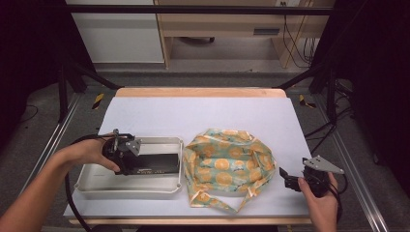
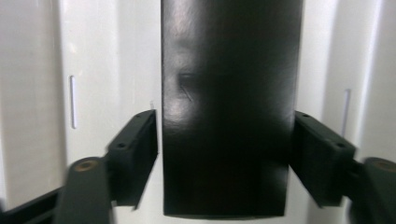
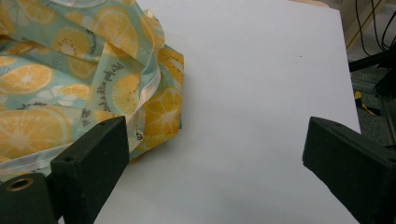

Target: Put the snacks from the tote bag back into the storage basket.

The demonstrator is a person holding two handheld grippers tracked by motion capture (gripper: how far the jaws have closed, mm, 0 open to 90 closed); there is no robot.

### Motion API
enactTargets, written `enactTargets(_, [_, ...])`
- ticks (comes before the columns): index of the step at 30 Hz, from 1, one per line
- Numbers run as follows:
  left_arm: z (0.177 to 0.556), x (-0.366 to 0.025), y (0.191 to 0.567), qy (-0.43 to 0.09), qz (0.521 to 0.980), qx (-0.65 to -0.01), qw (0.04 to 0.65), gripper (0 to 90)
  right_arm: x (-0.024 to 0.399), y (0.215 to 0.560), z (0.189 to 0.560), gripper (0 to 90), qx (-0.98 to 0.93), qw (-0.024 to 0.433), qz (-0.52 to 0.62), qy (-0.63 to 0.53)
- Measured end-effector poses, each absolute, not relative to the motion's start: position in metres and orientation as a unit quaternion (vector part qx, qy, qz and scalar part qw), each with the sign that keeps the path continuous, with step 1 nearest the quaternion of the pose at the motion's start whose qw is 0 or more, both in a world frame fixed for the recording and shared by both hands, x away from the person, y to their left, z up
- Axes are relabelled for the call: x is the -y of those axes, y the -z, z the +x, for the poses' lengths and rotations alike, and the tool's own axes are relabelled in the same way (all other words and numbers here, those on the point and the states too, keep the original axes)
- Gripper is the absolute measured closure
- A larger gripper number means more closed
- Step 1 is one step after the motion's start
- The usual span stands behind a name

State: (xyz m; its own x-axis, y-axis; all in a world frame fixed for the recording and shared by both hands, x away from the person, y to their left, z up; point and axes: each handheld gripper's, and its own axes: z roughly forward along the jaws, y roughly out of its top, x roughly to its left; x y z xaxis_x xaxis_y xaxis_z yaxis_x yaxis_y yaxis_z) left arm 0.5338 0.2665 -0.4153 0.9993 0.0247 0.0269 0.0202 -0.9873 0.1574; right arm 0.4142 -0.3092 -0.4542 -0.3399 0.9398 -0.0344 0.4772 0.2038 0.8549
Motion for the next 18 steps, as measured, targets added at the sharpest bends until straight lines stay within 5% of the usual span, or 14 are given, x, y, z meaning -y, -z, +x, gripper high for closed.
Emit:
enactTargets(8, [0.526,-0.26,0.395,-0.043,0.992,-0.031,0.114,11.9,0.308,0.454,0.414,7.6,-0.718,0.293,0.493,-0.394])
enactTargets(18, [0.519,-0.242,0.381,-0.074,0.988,-0.049,0.13,6.9,0.308,0.453,0.414,7.6,-0.718,0.295,0.492,-0.394])
